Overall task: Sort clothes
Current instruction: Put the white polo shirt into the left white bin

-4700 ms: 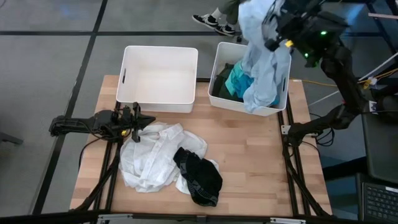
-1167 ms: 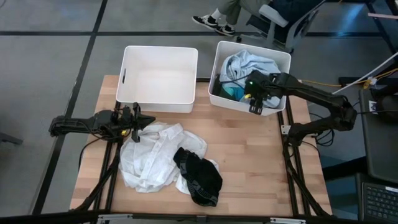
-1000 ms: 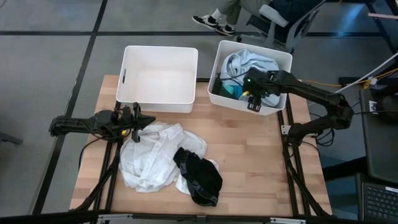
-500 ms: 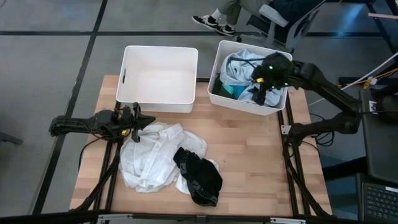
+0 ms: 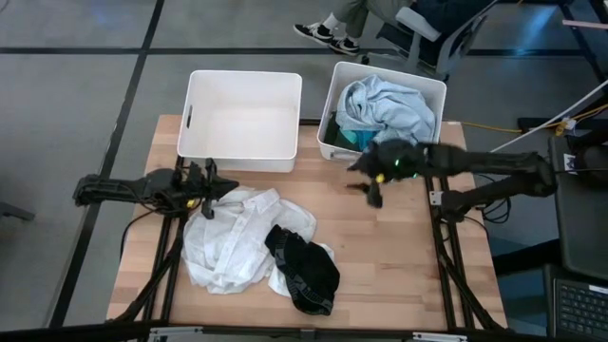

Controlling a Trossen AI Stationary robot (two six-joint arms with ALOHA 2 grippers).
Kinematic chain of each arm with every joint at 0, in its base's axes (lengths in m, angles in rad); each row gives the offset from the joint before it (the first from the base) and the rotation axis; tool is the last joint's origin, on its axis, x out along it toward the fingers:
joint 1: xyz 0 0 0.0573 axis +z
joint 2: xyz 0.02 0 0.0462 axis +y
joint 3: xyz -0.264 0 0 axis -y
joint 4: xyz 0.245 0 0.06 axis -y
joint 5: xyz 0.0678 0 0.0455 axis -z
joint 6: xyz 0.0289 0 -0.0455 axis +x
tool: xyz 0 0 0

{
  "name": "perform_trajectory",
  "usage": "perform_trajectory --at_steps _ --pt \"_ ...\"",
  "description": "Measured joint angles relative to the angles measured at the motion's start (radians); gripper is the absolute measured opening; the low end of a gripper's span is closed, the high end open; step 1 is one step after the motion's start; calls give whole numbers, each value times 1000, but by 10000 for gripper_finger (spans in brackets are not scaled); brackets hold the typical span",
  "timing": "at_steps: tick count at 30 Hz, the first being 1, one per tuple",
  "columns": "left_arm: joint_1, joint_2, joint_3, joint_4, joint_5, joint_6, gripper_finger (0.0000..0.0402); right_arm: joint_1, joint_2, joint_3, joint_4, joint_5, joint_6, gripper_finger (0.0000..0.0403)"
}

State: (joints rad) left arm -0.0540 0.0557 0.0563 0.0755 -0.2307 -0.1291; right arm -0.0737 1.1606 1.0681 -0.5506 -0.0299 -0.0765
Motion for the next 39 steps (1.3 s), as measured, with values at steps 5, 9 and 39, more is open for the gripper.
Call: perform_trajectory --at_steps 5,9,39 --pt "0 113 0 114 2 -28 7 139 0 -191 330 60 25 232" --pt "-7 245 10 217 2 -22 2 239 0 -307 531 159 39 232" --pt "-180 1046 647 -210 12 70 2 421 187 -591 1100 465 210 232"
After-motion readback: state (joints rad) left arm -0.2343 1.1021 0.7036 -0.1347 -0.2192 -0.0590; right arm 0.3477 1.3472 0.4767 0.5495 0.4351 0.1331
